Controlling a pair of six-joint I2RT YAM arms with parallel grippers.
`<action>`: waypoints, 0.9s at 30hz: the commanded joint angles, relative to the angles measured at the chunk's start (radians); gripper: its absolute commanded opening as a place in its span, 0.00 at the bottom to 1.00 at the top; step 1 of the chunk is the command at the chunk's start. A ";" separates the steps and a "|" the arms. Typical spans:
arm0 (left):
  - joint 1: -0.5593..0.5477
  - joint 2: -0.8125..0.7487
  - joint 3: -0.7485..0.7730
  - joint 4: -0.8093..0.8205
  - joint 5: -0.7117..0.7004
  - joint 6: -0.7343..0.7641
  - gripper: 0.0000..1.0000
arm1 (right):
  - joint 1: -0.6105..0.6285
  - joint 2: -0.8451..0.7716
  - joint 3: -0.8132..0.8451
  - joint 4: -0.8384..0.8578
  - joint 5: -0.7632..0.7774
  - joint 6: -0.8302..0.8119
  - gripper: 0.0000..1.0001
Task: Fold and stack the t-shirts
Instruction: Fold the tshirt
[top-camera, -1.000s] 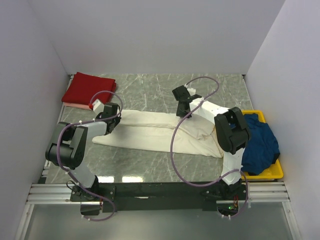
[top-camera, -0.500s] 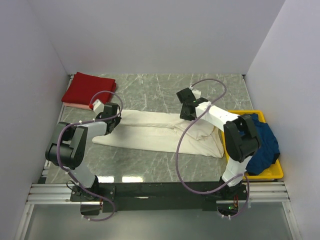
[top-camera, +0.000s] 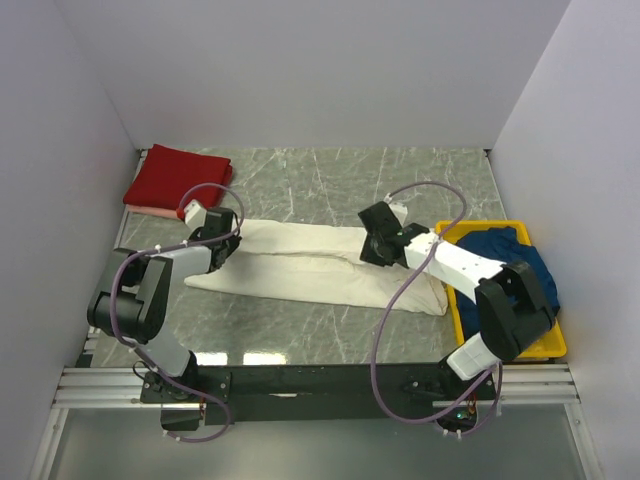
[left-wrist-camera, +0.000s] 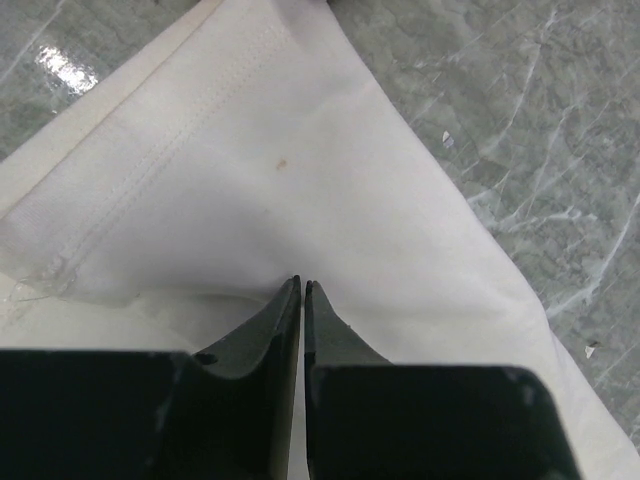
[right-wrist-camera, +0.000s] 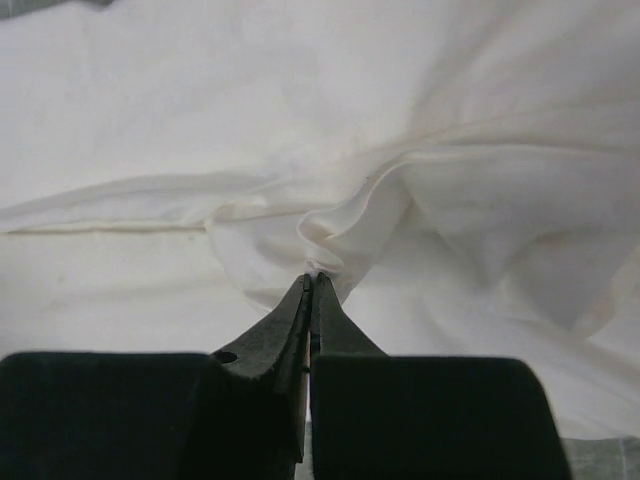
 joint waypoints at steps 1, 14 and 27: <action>0.005 -0.044 -0.014 0.028 0.013 0.013 0.11 | 0.033 -0.065 -0.052 0.080 -0.026 0.075 0.00; 0.008 -0.116 -0.040 0.054 0.053 0.038 0.19 | 0.114 -0.061 -0.212 0.311 -0.074 0.246 0.10; -0.158 -0.153 0.041 0.187 0.445 0.265 0.44 | -0.118 -0.332 -0.190 0.093 -0.062 0.031 0.58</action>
